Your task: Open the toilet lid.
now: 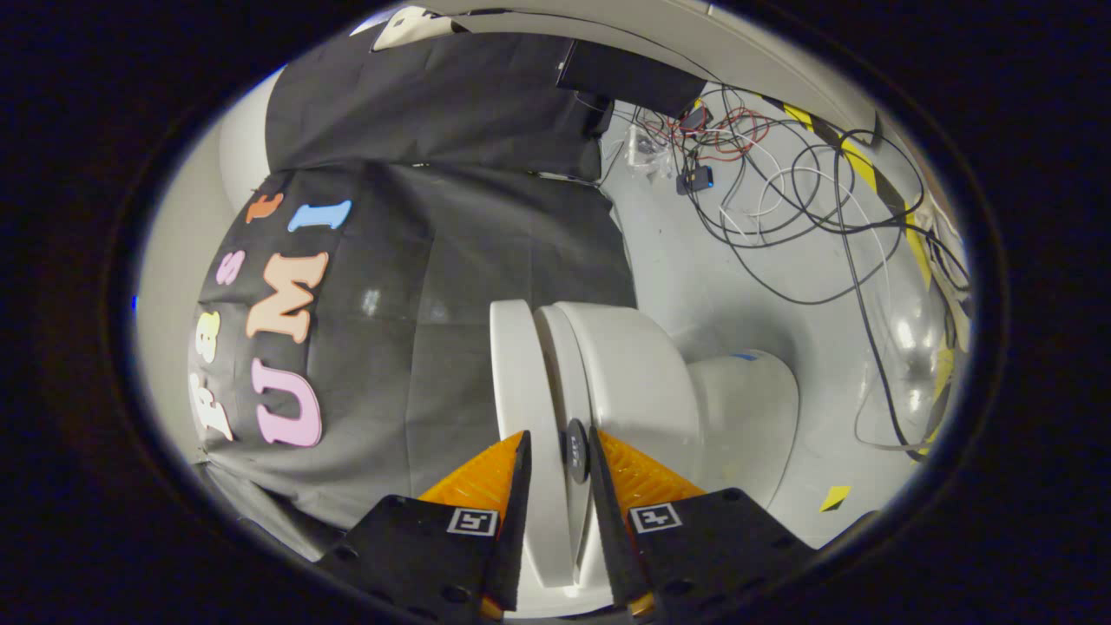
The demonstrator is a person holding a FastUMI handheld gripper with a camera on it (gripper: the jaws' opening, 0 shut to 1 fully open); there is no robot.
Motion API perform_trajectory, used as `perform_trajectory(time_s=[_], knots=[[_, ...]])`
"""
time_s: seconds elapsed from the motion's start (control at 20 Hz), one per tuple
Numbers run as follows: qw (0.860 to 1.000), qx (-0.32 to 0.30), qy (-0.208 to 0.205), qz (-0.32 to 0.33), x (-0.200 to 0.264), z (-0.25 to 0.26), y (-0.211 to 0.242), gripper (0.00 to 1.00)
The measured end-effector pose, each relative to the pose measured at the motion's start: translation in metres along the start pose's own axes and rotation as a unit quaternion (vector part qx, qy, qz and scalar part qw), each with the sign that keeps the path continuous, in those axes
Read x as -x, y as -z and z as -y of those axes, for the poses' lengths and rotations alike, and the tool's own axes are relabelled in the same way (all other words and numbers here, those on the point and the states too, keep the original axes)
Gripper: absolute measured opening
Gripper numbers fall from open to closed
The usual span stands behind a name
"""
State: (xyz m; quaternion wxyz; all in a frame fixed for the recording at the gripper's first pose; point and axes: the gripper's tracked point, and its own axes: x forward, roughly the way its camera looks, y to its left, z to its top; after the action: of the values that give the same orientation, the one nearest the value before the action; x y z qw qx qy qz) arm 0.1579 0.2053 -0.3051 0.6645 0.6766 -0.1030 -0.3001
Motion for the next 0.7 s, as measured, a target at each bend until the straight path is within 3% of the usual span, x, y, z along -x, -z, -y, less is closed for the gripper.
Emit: perform_trajectory(time_s=[0.1,0.2,0.7], knots=[[0.999,0.013,0.038,-0.002,-0.013,0.016,-0.005,0.22],[0.999,0.026,0.036,-0.011,-0.009,0.013,-0.002,0.08],[0.997,0.060,0.024,-0.036,-0.017,0.002,0.004,0.08]])
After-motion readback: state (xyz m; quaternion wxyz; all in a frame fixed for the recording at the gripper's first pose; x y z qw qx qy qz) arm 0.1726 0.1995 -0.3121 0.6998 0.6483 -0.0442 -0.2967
